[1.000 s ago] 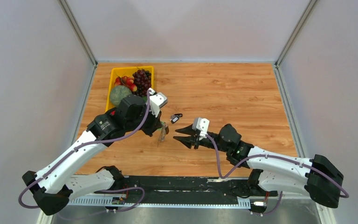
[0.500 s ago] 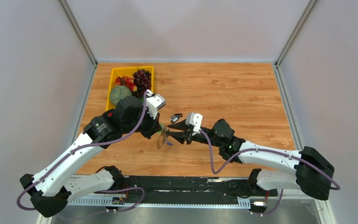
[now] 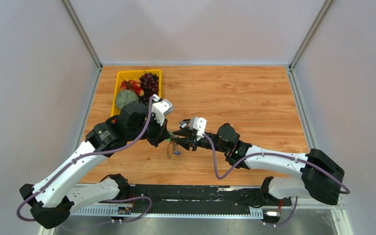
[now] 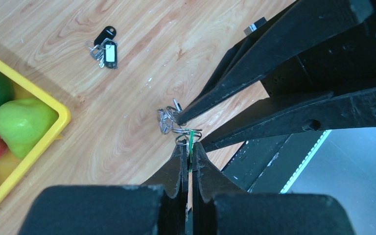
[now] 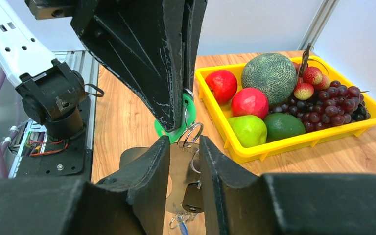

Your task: Remove the keys from the keyring

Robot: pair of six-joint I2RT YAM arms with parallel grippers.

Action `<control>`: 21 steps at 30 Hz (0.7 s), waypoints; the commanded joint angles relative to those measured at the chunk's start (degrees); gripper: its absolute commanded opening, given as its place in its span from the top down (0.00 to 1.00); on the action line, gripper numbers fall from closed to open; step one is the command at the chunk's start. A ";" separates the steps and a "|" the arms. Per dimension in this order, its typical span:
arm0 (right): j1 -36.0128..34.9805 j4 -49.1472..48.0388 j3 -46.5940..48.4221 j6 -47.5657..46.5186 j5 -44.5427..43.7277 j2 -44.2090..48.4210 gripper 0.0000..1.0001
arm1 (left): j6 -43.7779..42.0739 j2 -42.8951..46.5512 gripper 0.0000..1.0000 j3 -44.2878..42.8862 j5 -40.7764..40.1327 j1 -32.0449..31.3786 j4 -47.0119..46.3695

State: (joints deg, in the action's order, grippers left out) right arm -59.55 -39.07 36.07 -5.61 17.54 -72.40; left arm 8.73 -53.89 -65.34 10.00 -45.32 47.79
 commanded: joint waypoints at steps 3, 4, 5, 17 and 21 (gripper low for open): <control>-0.17 -2.88 2.20 1.02 0.05 -0.40 0.86 | 1.18 1.25 1.00 -3.69 1.08 -0.37 -1.32; -0.21 -3.00 2.12 1.03 0.03 -0.26 0.87 | 1.24 1.18 1.00 -3.84 1.19 -0.38 -1.22; -0.15 -3.21 2.10 1.04 -0.04 -0.14 0.88 | 1.28 1.17 1.00 -3.88 1.26 -0.38 -1.04; -0.15 -3.13 2.55 0.95 0.74 0.42 0.79 | 1.39 0.98 1.00 -3.40 2.08 -0.42 -0.88; -0.14 -3.36 2.49 0.88 0.79 0.65 0.98 | 1.38 1.00 1.00 -3.12 2.00 -0.43 -0.89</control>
State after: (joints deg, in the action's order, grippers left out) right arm -59.55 -39.64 36.07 -5.56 17.63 -72.77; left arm 8.86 -53.71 -66.48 10.41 -45.39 48.62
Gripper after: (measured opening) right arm 0.104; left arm 0.028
